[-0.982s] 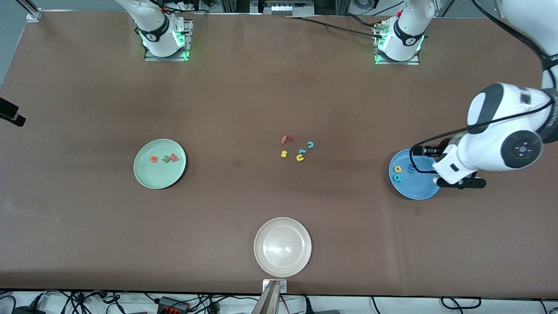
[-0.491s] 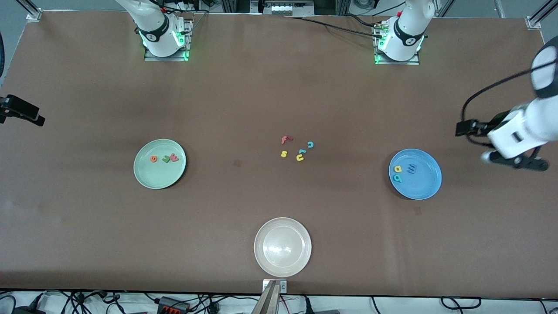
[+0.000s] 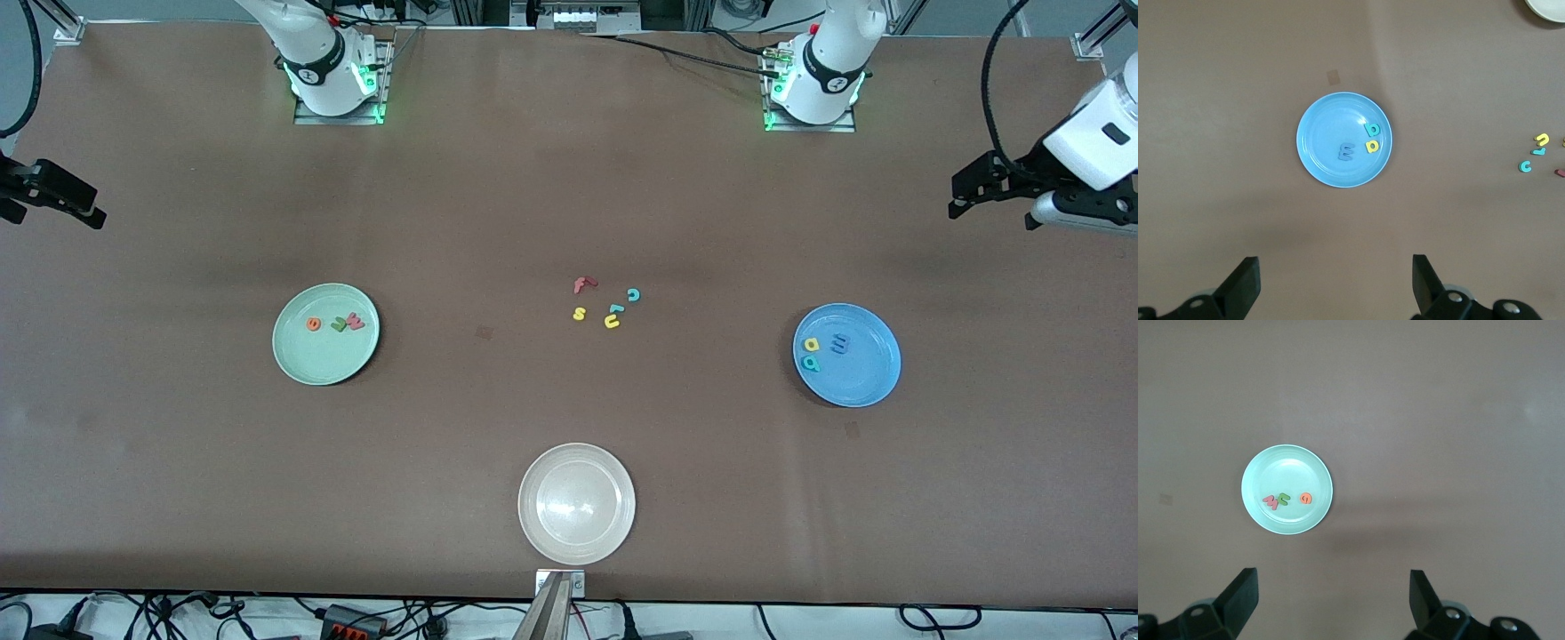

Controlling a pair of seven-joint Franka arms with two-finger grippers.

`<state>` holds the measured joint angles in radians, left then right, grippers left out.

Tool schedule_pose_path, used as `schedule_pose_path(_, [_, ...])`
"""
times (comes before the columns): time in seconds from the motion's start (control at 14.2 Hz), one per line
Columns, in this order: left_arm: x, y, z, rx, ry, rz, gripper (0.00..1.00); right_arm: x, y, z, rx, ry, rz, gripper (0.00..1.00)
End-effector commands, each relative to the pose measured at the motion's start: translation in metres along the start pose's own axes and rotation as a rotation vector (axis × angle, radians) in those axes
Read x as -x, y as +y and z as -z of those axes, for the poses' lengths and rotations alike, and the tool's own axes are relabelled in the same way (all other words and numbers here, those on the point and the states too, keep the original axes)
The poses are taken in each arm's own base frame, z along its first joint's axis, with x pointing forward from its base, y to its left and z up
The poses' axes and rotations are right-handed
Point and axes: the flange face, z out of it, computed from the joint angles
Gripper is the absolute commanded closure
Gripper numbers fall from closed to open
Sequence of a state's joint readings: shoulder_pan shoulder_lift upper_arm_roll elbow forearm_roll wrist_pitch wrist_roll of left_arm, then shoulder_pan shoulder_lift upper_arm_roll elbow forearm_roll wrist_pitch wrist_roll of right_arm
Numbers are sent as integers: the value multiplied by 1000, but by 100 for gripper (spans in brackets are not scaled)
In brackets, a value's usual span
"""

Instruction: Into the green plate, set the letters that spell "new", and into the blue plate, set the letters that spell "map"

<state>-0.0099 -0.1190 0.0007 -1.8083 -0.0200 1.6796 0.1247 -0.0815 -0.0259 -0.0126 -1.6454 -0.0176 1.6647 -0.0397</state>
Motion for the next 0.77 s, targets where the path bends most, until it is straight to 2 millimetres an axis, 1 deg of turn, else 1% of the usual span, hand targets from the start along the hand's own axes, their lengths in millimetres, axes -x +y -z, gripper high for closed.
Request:
schedule_pose_path(0.0, [7, 9, 5, -14, -54, 3, 0, 5, -1, 1, 13, 11, 10, 0])
schedule_pose_path(0.14, [9, 10, 14, -13, -60, 2, 0, 5, -1, 2, 13, 11, 13, 0])
schedule_pose_path(0.21, [9, 9, 16, -15, -57, 3, 0, 6, -1, 1, 13, 10, 13, 0])
schedule_pose_path(0.7, [9, 9, 19, -20, -53, 3, 0, 5, -1, 1, 15, 9, 18, 0])
